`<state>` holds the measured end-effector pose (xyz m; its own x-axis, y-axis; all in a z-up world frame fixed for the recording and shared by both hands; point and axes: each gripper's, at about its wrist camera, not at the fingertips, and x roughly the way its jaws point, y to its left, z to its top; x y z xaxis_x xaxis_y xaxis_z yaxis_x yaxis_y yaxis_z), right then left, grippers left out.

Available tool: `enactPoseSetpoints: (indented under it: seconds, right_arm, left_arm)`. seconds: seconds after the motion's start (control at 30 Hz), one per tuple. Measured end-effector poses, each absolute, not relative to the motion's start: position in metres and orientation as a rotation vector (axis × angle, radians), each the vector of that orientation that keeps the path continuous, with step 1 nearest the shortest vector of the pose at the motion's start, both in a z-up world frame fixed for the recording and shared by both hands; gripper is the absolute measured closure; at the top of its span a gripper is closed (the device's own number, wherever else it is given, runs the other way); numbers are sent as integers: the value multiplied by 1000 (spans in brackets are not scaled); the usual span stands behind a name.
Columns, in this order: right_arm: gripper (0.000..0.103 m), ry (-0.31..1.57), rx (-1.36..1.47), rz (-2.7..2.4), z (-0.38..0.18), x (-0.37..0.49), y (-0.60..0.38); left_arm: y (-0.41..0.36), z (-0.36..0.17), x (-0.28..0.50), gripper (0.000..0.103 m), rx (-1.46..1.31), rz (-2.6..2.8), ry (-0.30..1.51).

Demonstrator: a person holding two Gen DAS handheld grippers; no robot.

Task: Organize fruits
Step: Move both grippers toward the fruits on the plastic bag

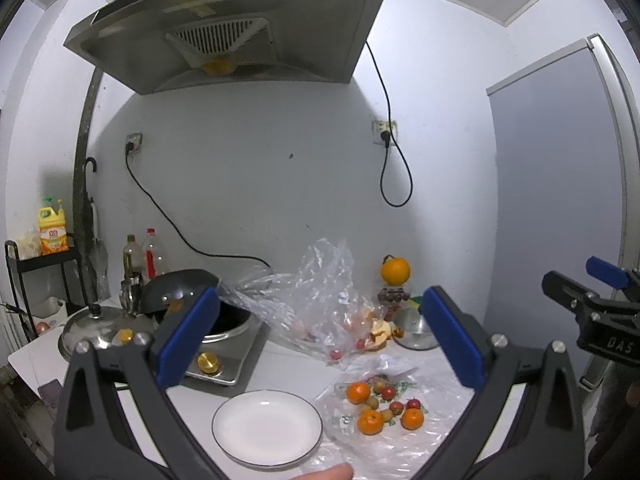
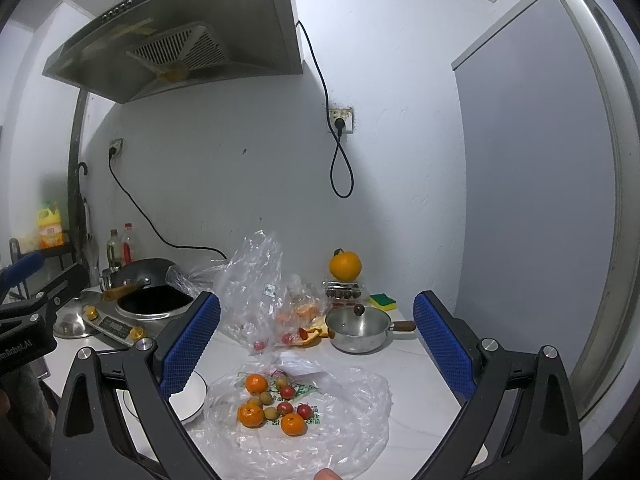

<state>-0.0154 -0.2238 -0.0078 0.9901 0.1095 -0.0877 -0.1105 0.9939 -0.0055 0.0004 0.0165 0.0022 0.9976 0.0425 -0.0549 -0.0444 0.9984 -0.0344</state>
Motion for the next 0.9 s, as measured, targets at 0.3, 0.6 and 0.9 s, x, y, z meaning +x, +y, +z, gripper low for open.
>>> enactPoseSetpoints:
  seconds: [0.3, 0.6, 0.9]
  right_arm:
    - [4, 94, -11, 125, -12, -15, -225]
    - [4, 123, -6, 125, -19, -4, -230]
    - [4, 166, -7, 120, -35, 20, -237]
  left_arm:
    - [16, 0, 4, 0, -51, 39, 54]
    - [8, -8, 16, 0, -49, 30, 76]
    - [-7, -24, 48, 0, -22, 11, 126]
